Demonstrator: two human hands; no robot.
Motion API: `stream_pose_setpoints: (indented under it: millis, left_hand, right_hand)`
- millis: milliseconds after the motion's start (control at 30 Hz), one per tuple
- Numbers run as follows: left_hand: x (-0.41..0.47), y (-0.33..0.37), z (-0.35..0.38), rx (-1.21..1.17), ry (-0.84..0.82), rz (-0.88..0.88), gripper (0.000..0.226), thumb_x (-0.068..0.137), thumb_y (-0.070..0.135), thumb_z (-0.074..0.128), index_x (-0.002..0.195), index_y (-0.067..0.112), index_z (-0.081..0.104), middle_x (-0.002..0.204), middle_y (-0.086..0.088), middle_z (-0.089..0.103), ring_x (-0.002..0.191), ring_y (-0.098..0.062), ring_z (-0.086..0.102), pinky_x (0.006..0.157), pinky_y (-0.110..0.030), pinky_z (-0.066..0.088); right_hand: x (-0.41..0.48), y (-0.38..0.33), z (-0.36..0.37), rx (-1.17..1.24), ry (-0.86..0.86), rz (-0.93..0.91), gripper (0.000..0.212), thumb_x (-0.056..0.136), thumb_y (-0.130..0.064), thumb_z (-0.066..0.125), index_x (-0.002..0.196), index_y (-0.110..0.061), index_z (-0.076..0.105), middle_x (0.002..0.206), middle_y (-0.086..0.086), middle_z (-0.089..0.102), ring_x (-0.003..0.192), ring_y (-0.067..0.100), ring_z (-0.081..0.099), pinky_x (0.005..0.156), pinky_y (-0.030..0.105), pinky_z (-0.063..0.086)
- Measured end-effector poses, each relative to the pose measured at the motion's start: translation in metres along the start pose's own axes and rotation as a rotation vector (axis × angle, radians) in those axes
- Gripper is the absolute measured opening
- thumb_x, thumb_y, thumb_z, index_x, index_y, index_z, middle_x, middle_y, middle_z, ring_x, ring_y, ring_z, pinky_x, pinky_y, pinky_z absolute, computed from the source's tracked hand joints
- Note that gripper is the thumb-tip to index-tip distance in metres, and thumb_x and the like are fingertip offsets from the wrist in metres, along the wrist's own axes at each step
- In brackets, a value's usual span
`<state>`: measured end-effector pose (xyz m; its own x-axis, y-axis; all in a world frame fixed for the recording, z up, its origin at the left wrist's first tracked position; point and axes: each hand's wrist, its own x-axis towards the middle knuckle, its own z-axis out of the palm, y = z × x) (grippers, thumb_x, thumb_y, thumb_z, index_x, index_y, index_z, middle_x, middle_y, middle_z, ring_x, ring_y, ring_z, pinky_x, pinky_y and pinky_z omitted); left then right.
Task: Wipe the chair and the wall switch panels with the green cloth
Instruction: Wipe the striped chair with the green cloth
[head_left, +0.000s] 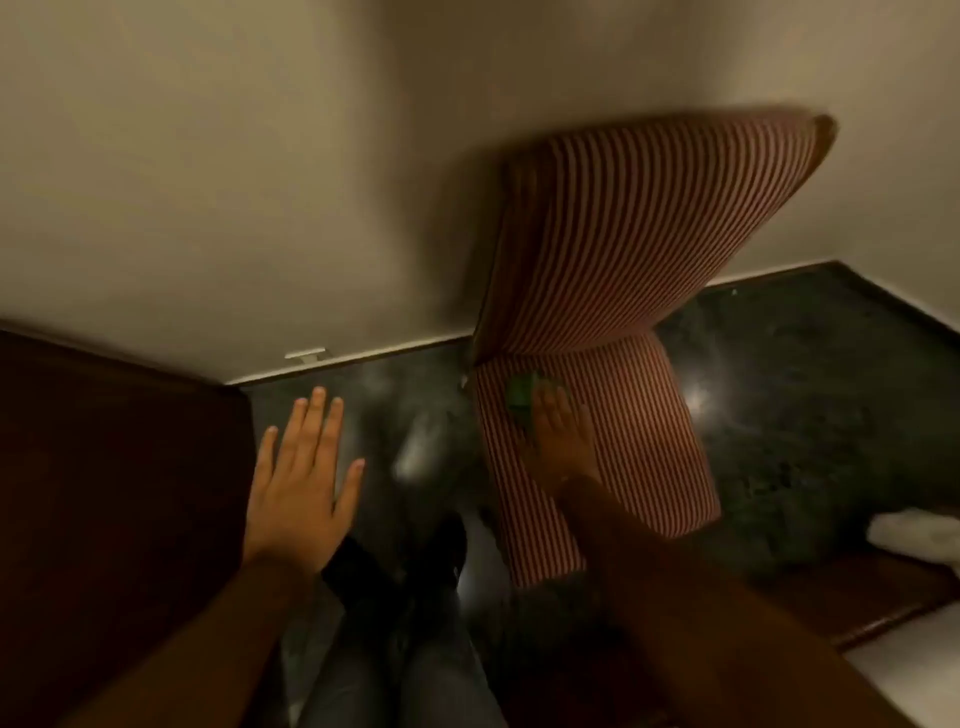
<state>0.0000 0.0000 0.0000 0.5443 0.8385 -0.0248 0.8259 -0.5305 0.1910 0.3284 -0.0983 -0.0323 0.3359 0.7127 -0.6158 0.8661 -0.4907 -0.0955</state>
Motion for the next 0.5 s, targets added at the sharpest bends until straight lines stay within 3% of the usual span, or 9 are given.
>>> stream_pose_setpoints:
  millis: [67,233,500]
  left_hand:
    - [0.006,0.002,0.019,-0.03,-0.002,-0.048,0.079,0.11,0.048,0.04,0.177,0.006,0.034,0.185,-0.015,0.028,0.169,-0.035,0.032,0.14,-0.041,0.004]
    - [0.008,0.002,0.052,0.007,-0.058,-0.042,0.078,0.11,0.046,0.045,0.176,0.007,0.035,0.185,-0.015,0.028,0.169,-0.036,0.033,0.134,-0.057,0.024]
    - [0.005,-0.012,0.069,0.109,-0.102,0.005,0.076,0.113,0.05,0.041,0.179,0.013,0.032,0.187,-0.011,0.025,0.172,-0.03,0.03,0.137,-0.052,0.018]
  right_hand:
    - [0.022,0.003,0.01,-0.044,-0.014,0.006,0.078,0.112,-0.035,0.041,0.17,-0.015,-0.006,0.179,0.006,-0.013,0.167,0.027,-0.013,0.137,0.052,-0.002]
    - [0.057,0.006,0.028,0.034,-0.05,0.042,0.076,0.112,-0.031,0.043,0.171,-0.015,-0.003,0.18,0.005,-0.009,0.167,0.026,-0.009,0.137,0.052,0.001]
    - [0.082,0.017,0.028,0.208,-0.025,0.074,0.072,0.109,-0.009,0.047,0.171,-0.023,0.014,0.18,0.005,0.005,0.166,0.035,0.009,0.133,0.057,0.026]
